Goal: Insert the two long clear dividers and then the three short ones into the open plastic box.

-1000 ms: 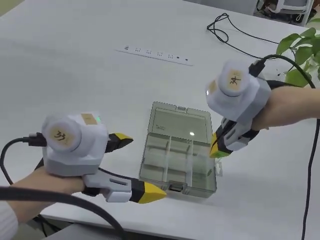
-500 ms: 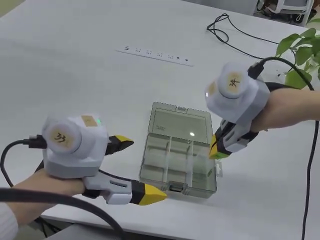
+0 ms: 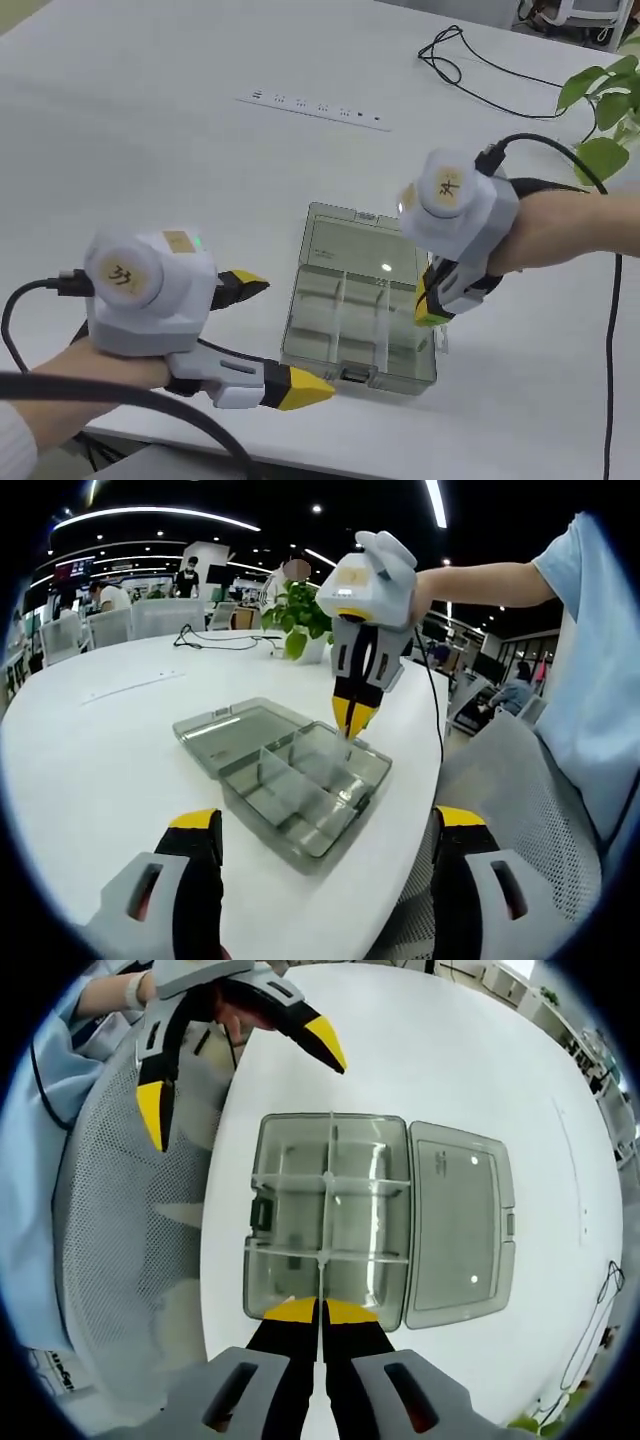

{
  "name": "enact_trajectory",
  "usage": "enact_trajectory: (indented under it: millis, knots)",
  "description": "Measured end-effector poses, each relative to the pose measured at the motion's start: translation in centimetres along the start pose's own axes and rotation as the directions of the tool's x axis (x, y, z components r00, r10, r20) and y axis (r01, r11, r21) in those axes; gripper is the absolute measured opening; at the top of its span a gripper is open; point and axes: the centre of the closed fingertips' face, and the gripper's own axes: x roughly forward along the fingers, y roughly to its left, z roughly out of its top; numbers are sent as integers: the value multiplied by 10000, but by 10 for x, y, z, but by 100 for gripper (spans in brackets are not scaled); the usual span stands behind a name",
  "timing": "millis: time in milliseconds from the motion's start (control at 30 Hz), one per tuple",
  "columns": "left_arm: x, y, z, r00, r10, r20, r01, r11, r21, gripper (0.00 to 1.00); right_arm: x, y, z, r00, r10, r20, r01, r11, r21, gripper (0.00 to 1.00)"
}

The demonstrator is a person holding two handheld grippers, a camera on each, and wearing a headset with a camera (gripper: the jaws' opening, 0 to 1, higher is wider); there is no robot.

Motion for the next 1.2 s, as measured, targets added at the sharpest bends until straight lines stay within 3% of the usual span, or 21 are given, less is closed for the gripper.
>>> enact_trajectory:
  millis: [367,800,1100,1200]
  knots:
    - [-1,1,-1,10000,45,5,-45,10000,-77,87,20,0,-2,9999,-21,-116,23,9999,139,2]
    - [7,-10,2,9995,-314,51,314,9995,-71,80,31,0,-3,9979,-650,14,649,9977,179,2]
    - [2,-1,0,9999,113,-119,-122,9973,-721,77,32,-3,-3,9964,-717,442,706,9972,252,2]
    - [-5,4,3,9990,443,-57,-446,9961,-763,77,32,-6,-2,9889,-1153,938,1146,9933,126,5]
